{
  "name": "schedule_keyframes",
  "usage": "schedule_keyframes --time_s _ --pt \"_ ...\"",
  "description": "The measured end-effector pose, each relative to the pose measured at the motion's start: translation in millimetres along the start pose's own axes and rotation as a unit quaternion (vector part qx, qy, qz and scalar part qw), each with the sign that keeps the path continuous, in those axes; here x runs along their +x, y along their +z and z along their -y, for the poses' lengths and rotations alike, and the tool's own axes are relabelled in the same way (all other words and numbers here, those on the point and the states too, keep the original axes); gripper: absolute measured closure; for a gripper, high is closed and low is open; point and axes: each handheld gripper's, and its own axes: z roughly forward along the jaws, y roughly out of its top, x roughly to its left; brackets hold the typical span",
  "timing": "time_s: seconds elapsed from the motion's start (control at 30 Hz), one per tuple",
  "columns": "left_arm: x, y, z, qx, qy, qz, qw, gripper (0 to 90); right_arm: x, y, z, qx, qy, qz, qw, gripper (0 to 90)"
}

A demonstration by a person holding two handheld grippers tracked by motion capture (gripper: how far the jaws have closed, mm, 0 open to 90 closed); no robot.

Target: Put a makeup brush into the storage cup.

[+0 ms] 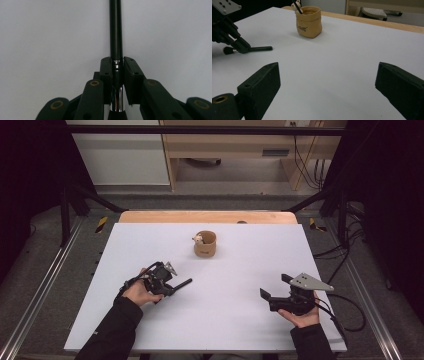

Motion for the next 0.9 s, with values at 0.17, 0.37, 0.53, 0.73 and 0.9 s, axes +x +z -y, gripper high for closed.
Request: schedule_keyframes --time_s 0.17,0.37,0.53,0.73,0.9 --pt "-1.7 0.0 0.0 -0.001 0.009 -0.006 0.9999 78.3 0.3 0.0 0.0 0.000 0.001 0.000 1.0000 6.4" --pt "-4.5 -0.7 -0.1 -0.001 0.022 -0.011 0.9997 78.6 0.6 0.4 -0.1 0.000 0.004 0.000 1.0000 6.5" --pt "-5.8 -6.1 1.0 -0.012 0.025 -0.010 0.9996 78.6 0.8 -0.4 -0.6 -0.002 0.003 0.000 1.0000 6.6" --pt "-9.7 -16.7 2.7 -0.024 0.029 -0.012 0.9992 78.6 1.7 -0.9 -1.4 -0.003 -0.001 -0.002 1.0000 6.6" --pt "-14.5 -25.3 4.3 -0.036 0.038 -0.012 0.9986 78.6 3.6 -1.5 -2.7 -0.005 -0.002 -0.004 1.0000 6.6"
